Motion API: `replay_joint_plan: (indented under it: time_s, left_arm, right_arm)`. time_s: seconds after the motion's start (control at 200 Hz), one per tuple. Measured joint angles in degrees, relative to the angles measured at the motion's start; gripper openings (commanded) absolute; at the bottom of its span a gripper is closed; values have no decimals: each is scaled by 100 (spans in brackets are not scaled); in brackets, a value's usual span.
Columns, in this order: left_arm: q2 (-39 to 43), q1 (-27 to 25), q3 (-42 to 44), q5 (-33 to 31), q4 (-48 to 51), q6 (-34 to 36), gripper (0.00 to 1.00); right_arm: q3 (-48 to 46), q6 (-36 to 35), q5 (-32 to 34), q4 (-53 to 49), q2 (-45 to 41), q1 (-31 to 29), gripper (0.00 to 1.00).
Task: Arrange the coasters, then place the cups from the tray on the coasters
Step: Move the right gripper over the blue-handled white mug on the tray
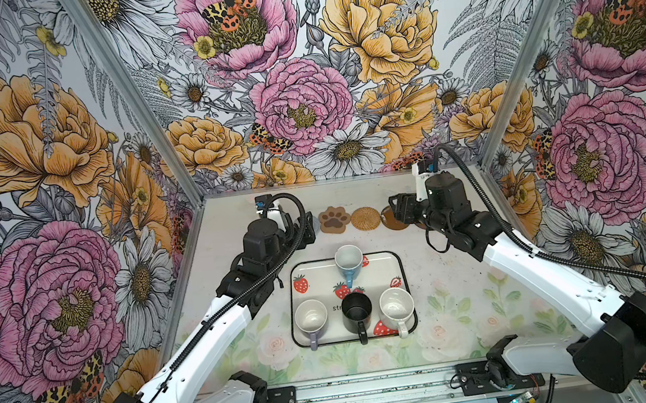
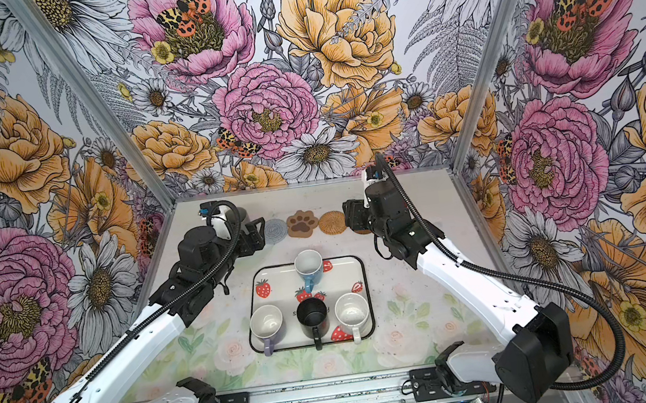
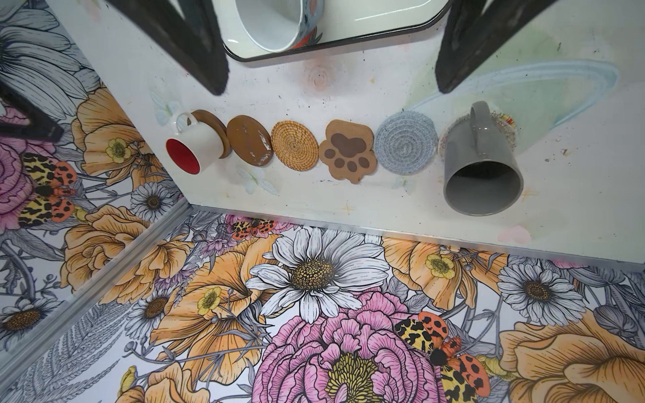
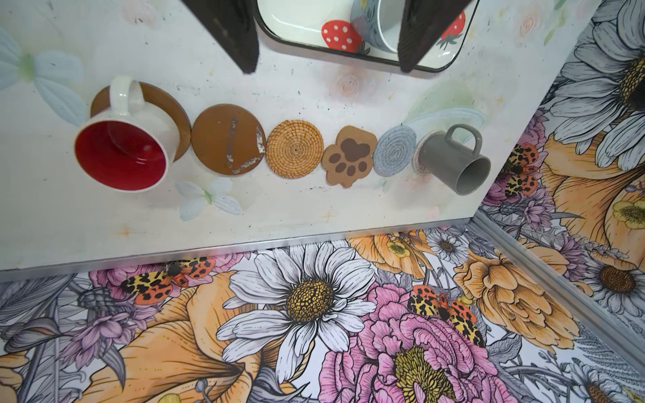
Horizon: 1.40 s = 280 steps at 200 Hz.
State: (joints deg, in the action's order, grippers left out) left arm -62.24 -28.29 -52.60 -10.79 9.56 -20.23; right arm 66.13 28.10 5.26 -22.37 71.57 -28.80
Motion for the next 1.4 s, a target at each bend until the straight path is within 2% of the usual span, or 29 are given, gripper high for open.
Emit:
replay_joint_plan:
  time_s: [0.155, 0.35, 0.675, 1.021, 1.401]
  left_arm:
    - [44, -9, 105, -149, 4, -2, 95]
    - [76, -9, 245, -227, 11, 2, 95]
    - [216, -2, 365, -382, 9, 7, 96]
    - [216, 68, 365, -402, 11, 24, 97]
    - [216, 160, 398, -400, 50, 72, 97]
  right_arm:
    - [-225, -83, -66, -142, -321, -271, 69]
    - [-260, -81, -101, -398, -238, -662, 71]
    - [-223, -31, -83, -785, 754, -1384, 74]
    - [286, 297, 238, -1012, 1617, -2074, 76]
    - [413, 708, 621, -1130, 1993, -2256, 76]
